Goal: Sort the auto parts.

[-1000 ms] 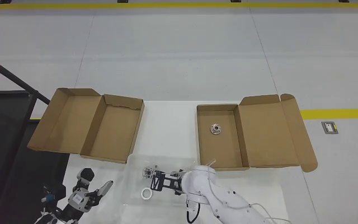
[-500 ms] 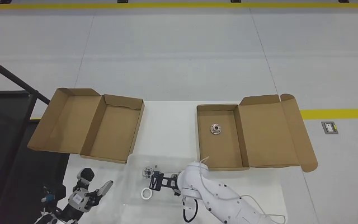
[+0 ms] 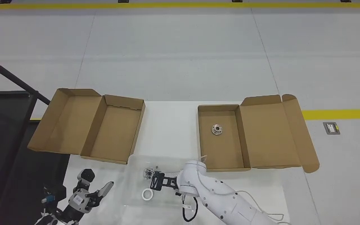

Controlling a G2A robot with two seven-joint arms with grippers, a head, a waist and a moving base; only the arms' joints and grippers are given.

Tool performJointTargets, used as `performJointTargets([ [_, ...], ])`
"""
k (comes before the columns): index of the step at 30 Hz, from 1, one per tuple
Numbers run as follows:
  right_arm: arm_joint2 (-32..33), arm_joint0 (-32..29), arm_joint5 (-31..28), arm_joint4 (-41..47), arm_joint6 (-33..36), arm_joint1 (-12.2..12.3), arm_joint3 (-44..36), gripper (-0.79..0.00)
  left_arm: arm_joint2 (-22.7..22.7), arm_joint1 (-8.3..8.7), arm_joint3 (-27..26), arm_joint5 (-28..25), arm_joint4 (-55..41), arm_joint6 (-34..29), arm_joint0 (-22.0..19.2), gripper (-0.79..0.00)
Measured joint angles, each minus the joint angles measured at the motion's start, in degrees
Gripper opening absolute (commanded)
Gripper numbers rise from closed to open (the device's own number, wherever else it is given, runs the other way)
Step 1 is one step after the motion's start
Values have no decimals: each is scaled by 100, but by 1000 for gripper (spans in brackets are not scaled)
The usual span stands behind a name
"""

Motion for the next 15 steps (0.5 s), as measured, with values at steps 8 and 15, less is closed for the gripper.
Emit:
performJointTargets([
  [8, 185, 21, 91, -52, -336, 1, -105, -785, 0, 0, 0, 0, 0, 0, 0, 0],
  [15, 1074, -573, -252, -452, -1327, 416, -1175, -785, 0, 0, 0, 0, 0, 0, 0, 0],
])
